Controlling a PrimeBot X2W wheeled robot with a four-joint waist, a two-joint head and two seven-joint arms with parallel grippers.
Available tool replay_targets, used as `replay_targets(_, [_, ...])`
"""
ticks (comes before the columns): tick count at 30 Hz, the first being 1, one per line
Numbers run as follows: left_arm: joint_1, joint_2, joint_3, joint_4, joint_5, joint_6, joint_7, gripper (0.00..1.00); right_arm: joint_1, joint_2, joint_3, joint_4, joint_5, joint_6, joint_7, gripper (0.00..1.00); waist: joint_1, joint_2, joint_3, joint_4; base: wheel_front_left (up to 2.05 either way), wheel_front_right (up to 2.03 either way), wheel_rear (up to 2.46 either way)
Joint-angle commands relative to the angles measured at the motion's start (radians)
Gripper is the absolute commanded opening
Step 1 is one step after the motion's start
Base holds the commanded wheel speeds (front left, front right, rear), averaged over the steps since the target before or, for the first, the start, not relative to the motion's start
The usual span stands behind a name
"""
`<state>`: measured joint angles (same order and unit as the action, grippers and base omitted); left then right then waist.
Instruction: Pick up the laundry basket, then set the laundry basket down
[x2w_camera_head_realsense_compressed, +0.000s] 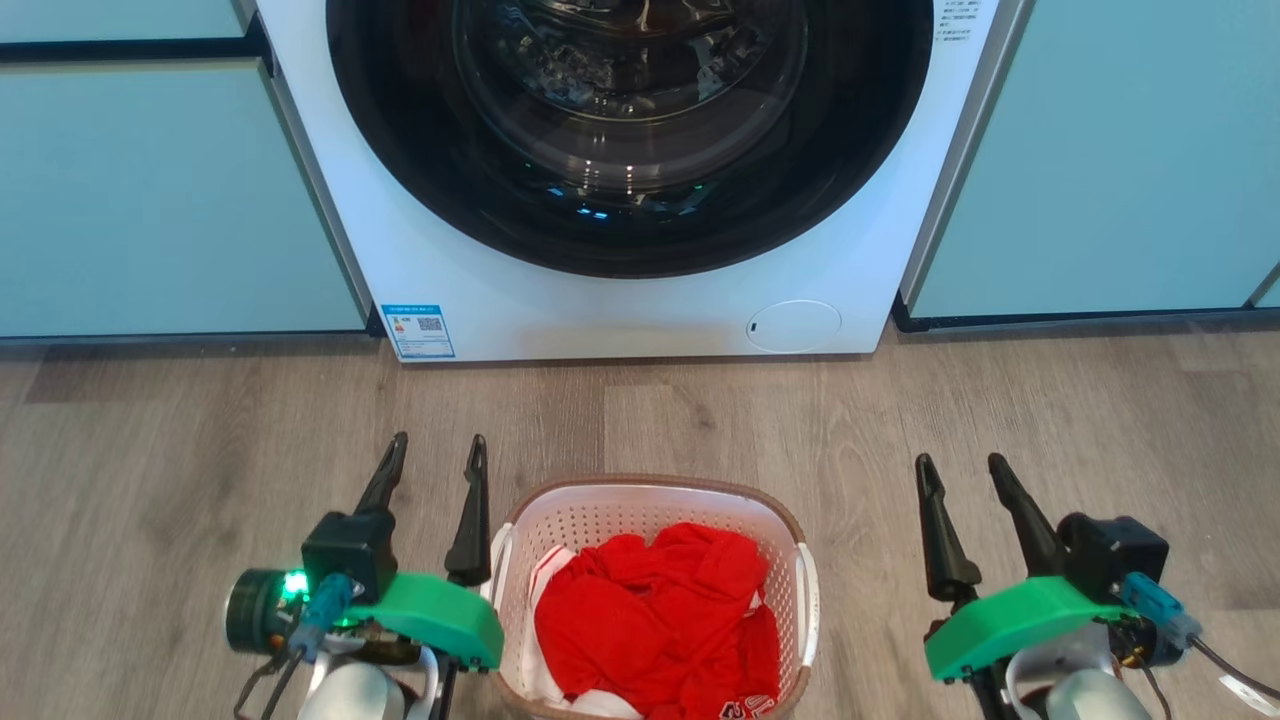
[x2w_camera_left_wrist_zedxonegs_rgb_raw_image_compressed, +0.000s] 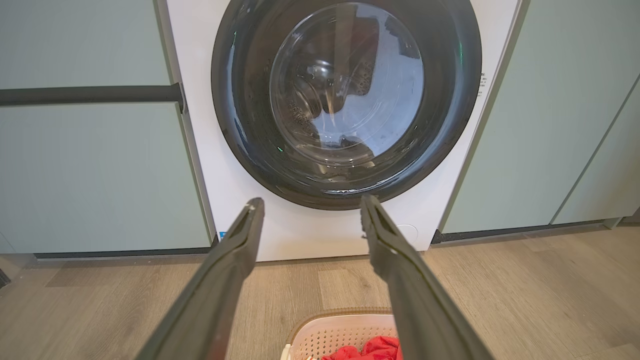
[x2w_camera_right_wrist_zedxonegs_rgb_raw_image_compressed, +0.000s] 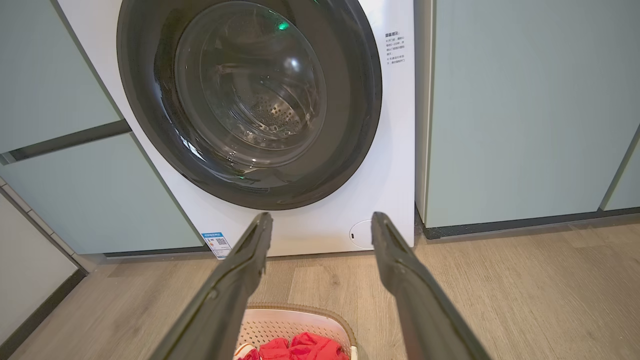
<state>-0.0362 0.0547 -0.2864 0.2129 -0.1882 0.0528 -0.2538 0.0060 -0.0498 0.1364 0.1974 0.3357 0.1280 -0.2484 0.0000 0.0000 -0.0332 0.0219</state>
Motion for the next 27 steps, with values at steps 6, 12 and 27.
replay_targets(6, [-0.025,-0.004,0.034,-0.024,-0.007,-0.002,-0.008,1.00,-0.026,-0.001,0.028,-0.030,0.003,0.003,-0.013,1.00,0.0000,0.0000,0.001,-0.001,0.00,0.00,0.00])
replay_targets(12, [-0.025,-0.004,0.033,-0.022,-0.007,0.001,-0.008,1.00,-0.027,0.000,0.030,-0.027,0.002,0.003,-0.013,1.00,0.0000,0.0000,0.001,-0.001,0.00,0.00,0.00])
replay_targets(27, [0.035,0.002,0.003,0.069,-0.037,-0.011,0.007,0.00,0.022,0.000,0.018,0.070,0.018,0.000,0.005,0.00,0.0001,0.0000,0.002,-0.001,0.00,0.00,0.00])
